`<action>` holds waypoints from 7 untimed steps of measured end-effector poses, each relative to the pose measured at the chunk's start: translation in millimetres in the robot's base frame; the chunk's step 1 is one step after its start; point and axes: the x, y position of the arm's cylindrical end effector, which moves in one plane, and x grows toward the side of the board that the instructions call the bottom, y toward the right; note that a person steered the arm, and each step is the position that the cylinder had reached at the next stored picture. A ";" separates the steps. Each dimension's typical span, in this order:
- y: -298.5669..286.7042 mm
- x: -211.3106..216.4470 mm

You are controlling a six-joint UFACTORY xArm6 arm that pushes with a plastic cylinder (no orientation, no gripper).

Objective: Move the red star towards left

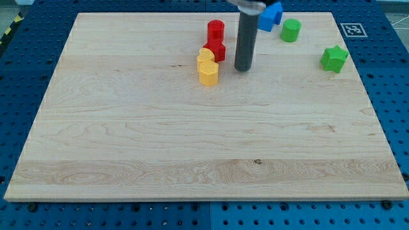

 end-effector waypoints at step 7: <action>-26.6 -28.9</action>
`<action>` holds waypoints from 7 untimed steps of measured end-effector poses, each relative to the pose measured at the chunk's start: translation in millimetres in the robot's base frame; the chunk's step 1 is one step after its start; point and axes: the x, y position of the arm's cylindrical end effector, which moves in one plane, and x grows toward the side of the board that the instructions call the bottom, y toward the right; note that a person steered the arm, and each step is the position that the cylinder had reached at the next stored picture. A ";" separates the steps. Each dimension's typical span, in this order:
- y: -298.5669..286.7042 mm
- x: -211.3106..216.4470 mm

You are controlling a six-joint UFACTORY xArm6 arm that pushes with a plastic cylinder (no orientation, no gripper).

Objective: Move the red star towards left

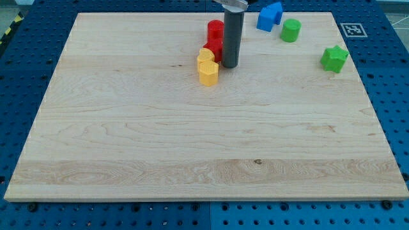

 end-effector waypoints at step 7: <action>-4.2 -39.5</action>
